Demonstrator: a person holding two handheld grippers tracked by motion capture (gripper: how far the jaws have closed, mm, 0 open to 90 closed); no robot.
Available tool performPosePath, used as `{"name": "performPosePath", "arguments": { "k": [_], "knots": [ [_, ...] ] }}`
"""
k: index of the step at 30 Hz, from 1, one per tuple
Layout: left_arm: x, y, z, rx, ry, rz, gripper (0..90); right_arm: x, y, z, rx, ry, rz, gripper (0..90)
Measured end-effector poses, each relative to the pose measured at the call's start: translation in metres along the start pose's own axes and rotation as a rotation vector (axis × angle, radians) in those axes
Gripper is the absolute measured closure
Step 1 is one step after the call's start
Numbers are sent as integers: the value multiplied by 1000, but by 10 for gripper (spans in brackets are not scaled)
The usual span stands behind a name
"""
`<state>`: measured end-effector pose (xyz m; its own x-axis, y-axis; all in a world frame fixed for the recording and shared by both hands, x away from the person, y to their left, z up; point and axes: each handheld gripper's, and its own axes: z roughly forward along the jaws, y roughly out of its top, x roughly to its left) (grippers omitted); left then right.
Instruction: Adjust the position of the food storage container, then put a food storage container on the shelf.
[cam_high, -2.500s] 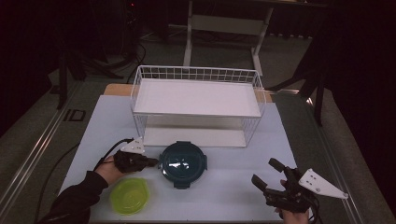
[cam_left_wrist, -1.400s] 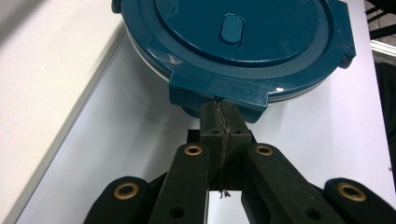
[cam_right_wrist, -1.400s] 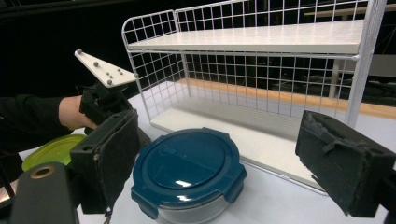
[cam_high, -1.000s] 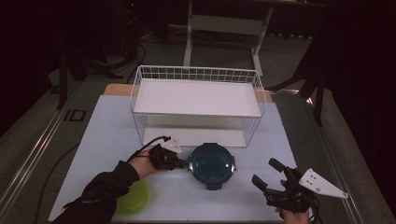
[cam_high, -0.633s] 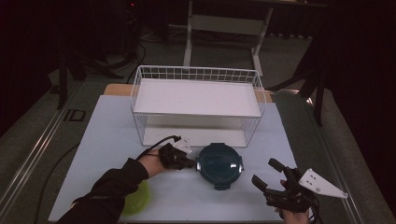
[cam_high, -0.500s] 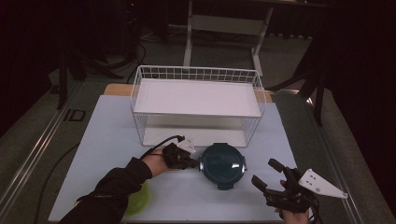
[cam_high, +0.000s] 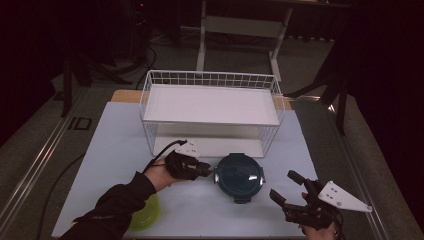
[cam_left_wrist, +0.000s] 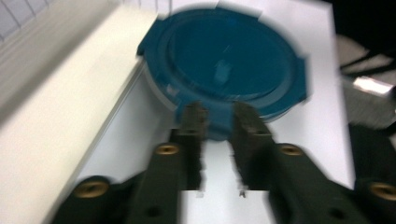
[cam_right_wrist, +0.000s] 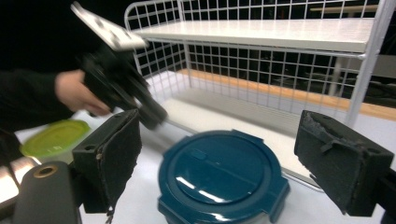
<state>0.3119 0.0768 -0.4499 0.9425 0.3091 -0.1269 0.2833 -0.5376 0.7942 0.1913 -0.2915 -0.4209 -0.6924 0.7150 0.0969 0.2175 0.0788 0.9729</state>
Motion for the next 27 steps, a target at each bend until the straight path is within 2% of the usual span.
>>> {"name": "performPosePath", "arguments": {
  "k": [2, 4, 5, 6, 9, 10, 12, 15, 18, 19, 20, 22, 24, 27],
  "knots": [
    [-6, 3, -8, -54, -29, -45, 536, 0, 0, 1, 4, 0, -4, 143],
    [-10, 5, -14, -107, -49, -86, 345, -1, 0, 4, 27, 6, -25, 134],
    [-12, 6, -16, -118, -62, -98, 249, -1, 1, 5, 36, 7, -28, 133],
    [-15, 8, -17, -127, -53, -109, 153, -1, 1, 6, 36, 1, -36, 132],
    [-21, 12, -20, -146, -51, -128, 17, -3, 4, 8, 33, -16, -18, 129],
    [-21, 12, -20, -146, -51, -128, 0, -3, 4, 8, 33, -16, -18, 129],
    [-26, 17, -23, -163, -37, -138, 0, -6, 7, 9, 10, -71, -8, 123],
    [-28, 23, -24, -151, -18, -144, 0, -10, 10, 9, -5, -65, -13, 133],
    [-28, 25, -24, -163, -8, -162, 0, -11, 13, 10, -6, -69, -24, 137],
    [-26, 28, -21, -164, -21, -205, 0, -11, 14, 10, 0, -65, -23, 137],
    [-25, 30, -19, -159, -21, -221, 0, -16, 19, 13, 37, -23, 23, 137],
    [-25, 32, -15, -167, -23, -233, 1, -21, 21, 17, 69, 11, 65, 142],
    [-26, 34, -10, -168, -41, -251, 2, -25, 22, 19, 59, 29, 72, 138],
    [-23, 33, -2, -164, -80, -294, 2, -28, 24, 24, 91, 23, 71, 134]
  ]
}}
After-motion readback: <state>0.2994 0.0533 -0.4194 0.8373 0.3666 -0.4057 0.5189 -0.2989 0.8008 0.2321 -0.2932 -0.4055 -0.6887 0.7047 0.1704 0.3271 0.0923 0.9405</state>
